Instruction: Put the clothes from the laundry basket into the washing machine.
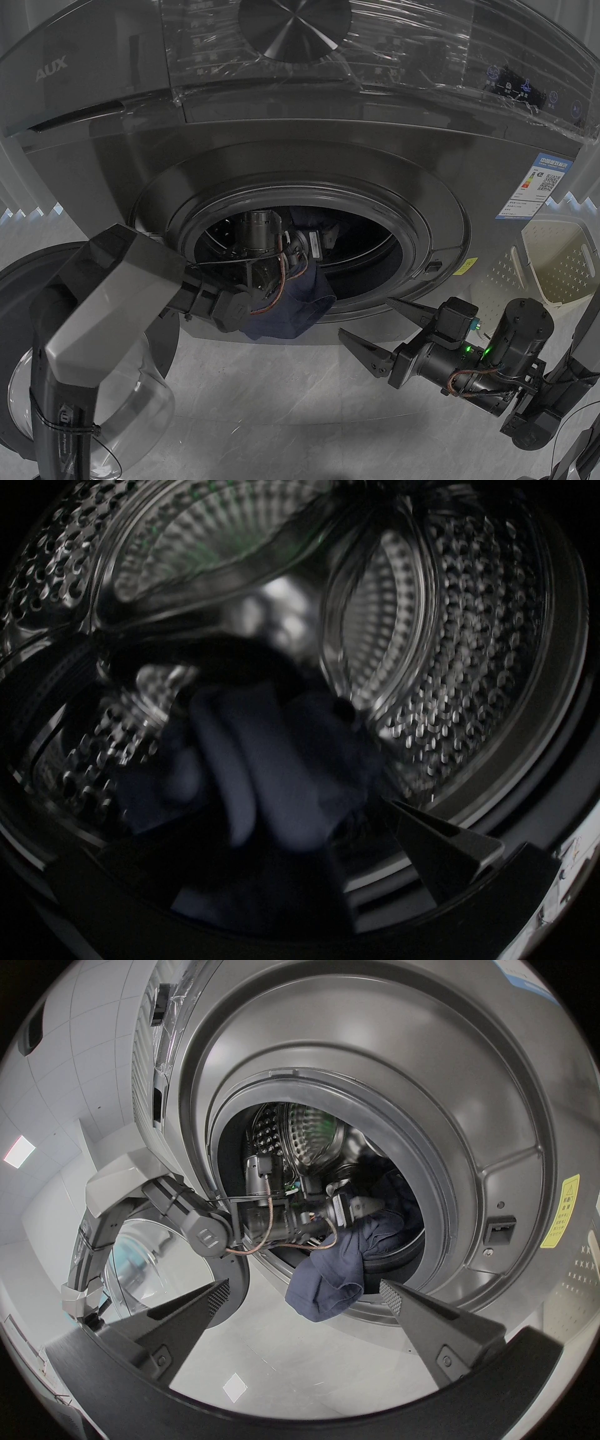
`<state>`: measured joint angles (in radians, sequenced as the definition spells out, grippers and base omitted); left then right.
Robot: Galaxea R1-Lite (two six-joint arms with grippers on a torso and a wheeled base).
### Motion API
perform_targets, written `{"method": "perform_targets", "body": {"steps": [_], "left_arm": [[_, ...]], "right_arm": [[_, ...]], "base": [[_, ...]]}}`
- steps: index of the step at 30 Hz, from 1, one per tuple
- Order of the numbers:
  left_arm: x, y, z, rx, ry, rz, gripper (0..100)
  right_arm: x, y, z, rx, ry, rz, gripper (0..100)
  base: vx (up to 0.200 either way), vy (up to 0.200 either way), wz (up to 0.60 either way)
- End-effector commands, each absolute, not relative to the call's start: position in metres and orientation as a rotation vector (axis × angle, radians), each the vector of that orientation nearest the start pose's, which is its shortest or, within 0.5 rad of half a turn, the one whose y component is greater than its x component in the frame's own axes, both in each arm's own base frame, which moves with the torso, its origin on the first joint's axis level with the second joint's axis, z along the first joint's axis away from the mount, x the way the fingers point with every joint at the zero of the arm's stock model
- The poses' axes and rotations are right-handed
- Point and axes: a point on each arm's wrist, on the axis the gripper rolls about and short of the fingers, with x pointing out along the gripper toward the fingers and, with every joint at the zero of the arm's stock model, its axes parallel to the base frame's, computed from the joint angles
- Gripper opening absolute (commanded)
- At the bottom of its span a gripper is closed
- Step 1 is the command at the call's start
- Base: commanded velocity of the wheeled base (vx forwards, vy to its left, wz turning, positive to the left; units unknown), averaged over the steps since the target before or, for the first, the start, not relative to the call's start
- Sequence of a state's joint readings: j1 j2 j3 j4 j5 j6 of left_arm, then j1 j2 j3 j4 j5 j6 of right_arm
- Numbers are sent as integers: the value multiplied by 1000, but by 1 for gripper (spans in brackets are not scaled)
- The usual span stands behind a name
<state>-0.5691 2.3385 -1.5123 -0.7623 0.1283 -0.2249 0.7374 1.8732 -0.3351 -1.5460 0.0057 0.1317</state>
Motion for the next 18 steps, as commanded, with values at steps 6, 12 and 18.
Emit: {"method": "perform_targets", "body": {"steps": [6,12,18], "left_arm": [[343,-228,141,-75,351,-465,100],[348,-228,117,-43,410,-454,100],[373,-224,78,-14,463,-412,100]], "right_arm": [[201,185,112,125,52,749,100],[200,186,112,124,54,753,100],[200,186,113,125,51,752,100]], "base": [[0,0,0],[0,0,0],[0,0,0]]}}
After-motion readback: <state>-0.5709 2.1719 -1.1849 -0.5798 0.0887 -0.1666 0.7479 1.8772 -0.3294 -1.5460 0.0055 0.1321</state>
